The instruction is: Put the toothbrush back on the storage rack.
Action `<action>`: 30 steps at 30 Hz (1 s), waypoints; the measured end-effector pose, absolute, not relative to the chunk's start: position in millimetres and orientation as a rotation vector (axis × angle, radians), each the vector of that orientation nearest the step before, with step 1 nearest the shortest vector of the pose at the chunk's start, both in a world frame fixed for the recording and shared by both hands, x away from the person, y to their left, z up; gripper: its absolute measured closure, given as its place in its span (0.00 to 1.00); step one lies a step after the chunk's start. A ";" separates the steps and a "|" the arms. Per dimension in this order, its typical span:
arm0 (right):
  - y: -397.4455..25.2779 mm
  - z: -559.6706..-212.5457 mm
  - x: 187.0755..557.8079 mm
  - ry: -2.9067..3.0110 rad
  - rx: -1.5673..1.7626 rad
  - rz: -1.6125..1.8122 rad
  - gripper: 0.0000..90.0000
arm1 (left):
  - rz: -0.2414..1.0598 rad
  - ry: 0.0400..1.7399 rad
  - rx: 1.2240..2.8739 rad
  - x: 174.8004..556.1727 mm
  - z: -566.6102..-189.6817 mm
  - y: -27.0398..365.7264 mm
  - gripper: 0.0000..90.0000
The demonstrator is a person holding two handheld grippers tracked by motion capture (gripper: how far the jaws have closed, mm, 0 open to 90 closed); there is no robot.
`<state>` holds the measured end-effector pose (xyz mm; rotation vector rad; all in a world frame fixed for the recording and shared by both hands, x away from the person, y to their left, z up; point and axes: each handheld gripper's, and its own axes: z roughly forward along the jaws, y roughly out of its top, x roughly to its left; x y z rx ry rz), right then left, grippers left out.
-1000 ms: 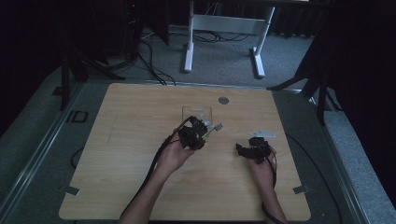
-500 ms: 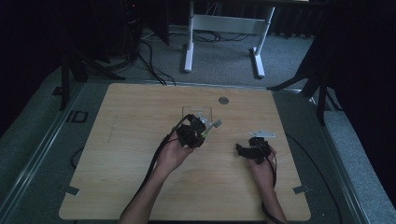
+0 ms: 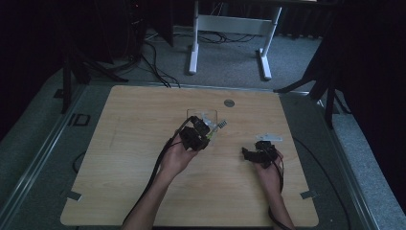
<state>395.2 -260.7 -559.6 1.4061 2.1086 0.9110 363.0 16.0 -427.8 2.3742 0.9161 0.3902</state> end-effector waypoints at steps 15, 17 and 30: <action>-260.7 -559.6 395.2 2.109 1.406 0.911 0.24 | 0.415 0.920 2.329 362.0 -424.0 18.5 0.92; -260.6 -559.6 395.2 2.108 1.407 0.912 0.24 | 0.417 0.920 2.325 361.9 -423.5 18.9 0.92; -260.6 -559.6 395.2 2.108 1.407 0.912 0.24 | 0.430 0.924 2.296 362.3 -421.5 20.9 0.92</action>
